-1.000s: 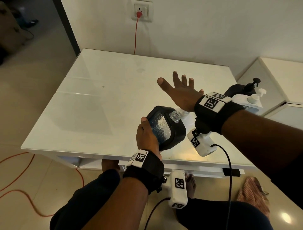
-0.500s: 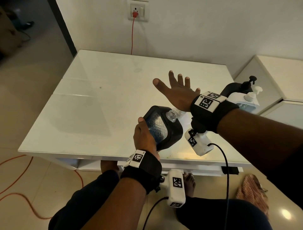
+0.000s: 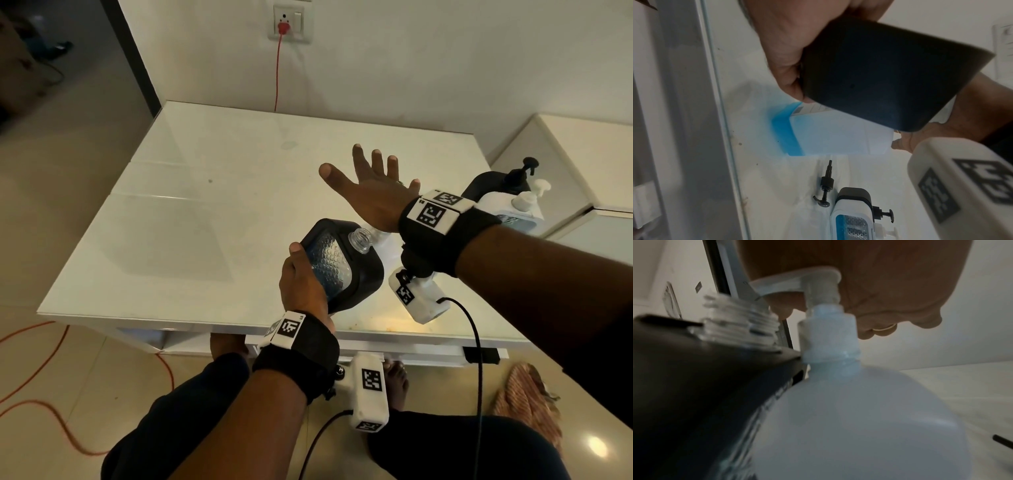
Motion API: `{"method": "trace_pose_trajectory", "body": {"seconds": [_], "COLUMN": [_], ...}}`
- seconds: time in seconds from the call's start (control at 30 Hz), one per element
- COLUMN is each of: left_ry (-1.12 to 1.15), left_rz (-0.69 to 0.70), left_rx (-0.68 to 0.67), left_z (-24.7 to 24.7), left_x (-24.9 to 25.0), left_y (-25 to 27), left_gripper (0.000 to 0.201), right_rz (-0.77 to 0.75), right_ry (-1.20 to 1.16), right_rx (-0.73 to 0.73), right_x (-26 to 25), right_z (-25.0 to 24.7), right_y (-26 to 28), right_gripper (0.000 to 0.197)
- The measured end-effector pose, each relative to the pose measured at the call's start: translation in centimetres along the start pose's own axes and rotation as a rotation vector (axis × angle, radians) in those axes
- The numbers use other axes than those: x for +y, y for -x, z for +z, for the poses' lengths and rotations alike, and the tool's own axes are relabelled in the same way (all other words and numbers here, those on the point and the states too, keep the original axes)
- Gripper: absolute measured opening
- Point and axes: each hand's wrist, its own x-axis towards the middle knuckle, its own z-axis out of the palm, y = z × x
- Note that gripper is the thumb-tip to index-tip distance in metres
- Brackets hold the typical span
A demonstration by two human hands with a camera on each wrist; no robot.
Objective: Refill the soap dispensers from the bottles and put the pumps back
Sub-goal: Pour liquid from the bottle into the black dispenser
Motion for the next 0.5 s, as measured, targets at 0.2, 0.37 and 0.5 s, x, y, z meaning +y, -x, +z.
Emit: {"method": "trace_pose_trajectory", "body": {"seconds": [0.2,0.37,0.5], "left_ry": [0.0,-0.005,0.003], "left_rz": [-0.002,-0.004,0.001], "left_rx": [-0.002,0.0,-0.001], "left_z": [-0.21,0.07,-0.05], "left_x": [-0.13,-0.1,-0.35], "left_y": [-0.33,-0.11,-0.31], "left_gripper": [0.066,0.059,0.064], "right_rz": [0.012,0.027,0.027], "right_ry": [-0.022,-0.045,-0.021], "right_rx": [0.001,-0.003,-0.006], "right_x": [-0.5,0.08,0.02], "right_z": [-0.42,0.03,0.06], "right_y": [-0.04,0.04,-0.08], "right_gripper": [0.099,0.102,0.103]}}
